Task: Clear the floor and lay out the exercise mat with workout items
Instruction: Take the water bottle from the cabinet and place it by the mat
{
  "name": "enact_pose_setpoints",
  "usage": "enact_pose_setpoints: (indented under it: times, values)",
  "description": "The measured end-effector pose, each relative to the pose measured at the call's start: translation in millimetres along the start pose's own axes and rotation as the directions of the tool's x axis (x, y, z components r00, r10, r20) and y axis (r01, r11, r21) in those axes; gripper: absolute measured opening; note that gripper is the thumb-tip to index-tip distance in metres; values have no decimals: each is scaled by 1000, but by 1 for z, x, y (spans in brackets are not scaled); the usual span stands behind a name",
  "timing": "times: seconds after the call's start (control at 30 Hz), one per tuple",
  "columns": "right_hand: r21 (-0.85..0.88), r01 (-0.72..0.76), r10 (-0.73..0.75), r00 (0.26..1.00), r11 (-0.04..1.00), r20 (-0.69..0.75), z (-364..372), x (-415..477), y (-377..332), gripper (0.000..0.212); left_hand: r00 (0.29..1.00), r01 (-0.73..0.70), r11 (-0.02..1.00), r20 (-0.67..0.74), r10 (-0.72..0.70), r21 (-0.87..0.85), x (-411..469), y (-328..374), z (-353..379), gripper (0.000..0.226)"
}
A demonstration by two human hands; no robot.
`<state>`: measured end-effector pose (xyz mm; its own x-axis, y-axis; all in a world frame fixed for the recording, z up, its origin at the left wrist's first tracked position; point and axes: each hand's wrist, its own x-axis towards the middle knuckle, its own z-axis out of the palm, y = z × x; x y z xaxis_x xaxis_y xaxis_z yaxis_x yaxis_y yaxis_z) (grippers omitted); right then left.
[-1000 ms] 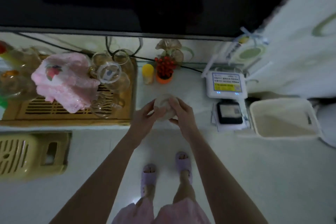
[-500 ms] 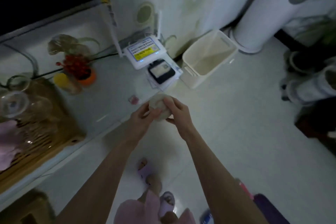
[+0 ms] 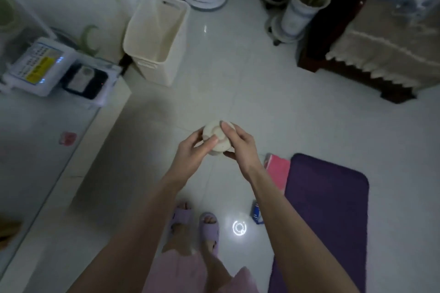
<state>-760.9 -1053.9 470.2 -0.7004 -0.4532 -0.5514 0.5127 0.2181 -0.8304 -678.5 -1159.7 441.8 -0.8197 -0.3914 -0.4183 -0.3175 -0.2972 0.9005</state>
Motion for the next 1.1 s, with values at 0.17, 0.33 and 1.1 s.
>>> enact_pose_setpoints:
  times: [0.17, 0.33, 1.1]
  values:
    - [116, 4, 21, 976, 993, -216, -64, -12, 22, 22, 963, 53, 994, 257, -77, 100, 23, -18, 56, 39]
    - [261, 44, 56, 930, 964, -364, -105, -18, 54, 21, 895, 88, 976, 415, -164, 197, 40, -38, 96, 52]
    - [523, 102, 213, 834, 846, -508, -250, 77, 234, 26, 734, 16, 882, 594, -330, 470, 153, -221, 220, 35]
